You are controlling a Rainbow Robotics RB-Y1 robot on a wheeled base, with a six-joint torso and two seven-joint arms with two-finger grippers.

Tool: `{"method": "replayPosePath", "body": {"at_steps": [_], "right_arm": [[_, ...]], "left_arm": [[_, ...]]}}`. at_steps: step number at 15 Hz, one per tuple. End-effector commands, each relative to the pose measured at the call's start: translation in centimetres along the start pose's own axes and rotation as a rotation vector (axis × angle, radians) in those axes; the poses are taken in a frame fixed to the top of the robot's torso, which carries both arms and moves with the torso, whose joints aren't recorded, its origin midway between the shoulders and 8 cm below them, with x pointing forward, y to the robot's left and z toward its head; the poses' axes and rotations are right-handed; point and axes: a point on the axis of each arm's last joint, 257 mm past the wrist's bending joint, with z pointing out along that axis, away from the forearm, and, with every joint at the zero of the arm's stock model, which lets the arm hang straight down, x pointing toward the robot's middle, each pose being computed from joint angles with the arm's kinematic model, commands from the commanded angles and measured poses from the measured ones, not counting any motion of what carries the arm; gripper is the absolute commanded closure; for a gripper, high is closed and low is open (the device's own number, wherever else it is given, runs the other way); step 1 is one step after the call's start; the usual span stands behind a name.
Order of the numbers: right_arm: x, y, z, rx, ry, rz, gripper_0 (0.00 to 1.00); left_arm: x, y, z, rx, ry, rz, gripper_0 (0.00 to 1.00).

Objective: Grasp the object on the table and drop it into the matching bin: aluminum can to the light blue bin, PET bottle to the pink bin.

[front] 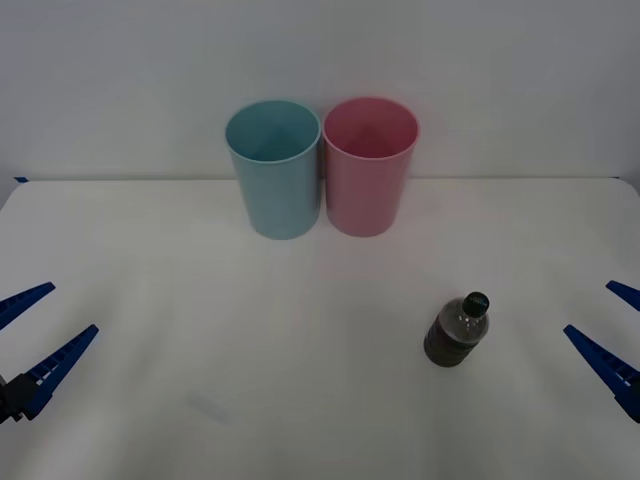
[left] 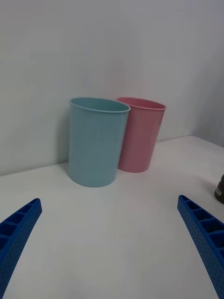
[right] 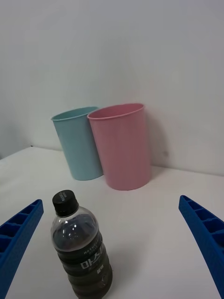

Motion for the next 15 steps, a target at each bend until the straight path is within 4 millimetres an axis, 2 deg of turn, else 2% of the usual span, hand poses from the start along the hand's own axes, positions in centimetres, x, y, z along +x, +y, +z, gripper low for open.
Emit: {"method": "replayPosePath", "body": {"at_steps": [1, 9, 15], "right_arm": [[1.3, 0.5, -0.4, -0.021, 0.041, -0.005, 0.00], [6.3, 0.6, -1.8, -0.080, 0.165, -0.135, 0.00], [9.9, 0.9, -0.3, -0.104, 0.179, -0.199, 0.00]], "left_arm": [[0.0, 0.0, 0.0, 0.000, 0.000, 0.000, 0.00], [0.0, 0.0, 0.0, 0.000, 0.000, 0.000, 0.00], [0.0, 0.0, 0.0, 0.000, 0.000, 0.000, 0.00]]}}
